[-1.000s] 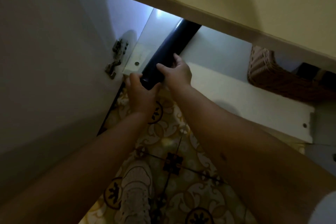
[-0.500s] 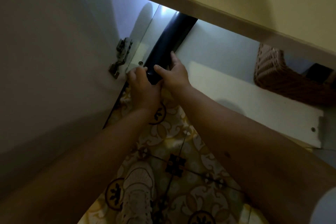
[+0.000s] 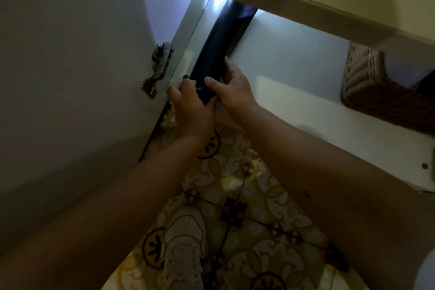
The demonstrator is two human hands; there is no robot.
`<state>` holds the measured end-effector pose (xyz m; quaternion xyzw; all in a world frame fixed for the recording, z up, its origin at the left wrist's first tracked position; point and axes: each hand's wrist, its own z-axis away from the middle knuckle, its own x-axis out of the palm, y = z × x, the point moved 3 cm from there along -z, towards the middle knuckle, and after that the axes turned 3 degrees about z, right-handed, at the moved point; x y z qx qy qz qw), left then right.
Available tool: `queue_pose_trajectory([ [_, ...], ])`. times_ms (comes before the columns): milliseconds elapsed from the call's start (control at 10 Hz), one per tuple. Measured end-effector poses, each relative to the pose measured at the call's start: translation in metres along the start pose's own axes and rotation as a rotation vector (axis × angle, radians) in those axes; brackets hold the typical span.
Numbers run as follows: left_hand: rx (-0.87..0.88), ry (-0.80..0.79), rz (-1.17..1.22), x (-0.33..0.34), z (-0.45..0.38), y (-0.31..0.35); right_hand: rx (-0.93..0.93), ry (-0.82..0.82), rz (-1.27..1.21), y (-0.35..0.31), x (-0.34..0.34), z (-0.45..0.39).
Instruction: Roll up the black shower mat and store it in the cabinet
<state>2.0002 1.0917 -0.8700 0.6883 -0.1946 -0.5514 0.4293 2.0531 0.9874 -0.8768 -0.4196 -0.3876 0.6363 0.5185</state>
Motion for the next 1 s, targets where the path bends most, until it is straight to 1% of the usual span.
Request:
queue_pose_trajectory([
  [100, 0.014, 0.013, -0.030, -0.001, -0.012, 0.000, -0.001, -0.028, -0.007, -0.006, 0.006, -0.011],
  [200, -0.020, 0.019, -0.085, -0.003, -0.029, 0.002, 0.005, -0.045, -0.035, -0.015, 0.011, -0.025],
  [300, -0.002, -0.002, -0.085, -0.001, -0.030, 0.002, 0.037, -0.081, -0.056, -0.016, 0.008, -0.031],
  [400, 0.004, -0.030, 0.006, 0.000, -0.023, 0.001, 0.068, -0.102, -0.047, -0.012, 0.001, -0.029],
  [600, 0.014, -0.057, 0.067, -0.003, -0.018, 0.002, 0.029, -0.001, 0.112, -0.013, -0.009, -0.018],
  [700, 0.066, -0.058, 0.040, -0.003, -0.013, 0.003, -0.002, 0.032, 0.160, -0.011, -0.021, -0.005],
  [900, 0.125, -0.096, -0.041, -0.002, -0.007, 0.008, -0.039, -0.002, 0.199, -0.001, -0.045, 0.036],
  [1000, 0.076, -0.134, -0.134, -0.008, -0.007, 0.012, -0.044, 0.030, 0.249, 0.003, -0.064, 0.056],
])
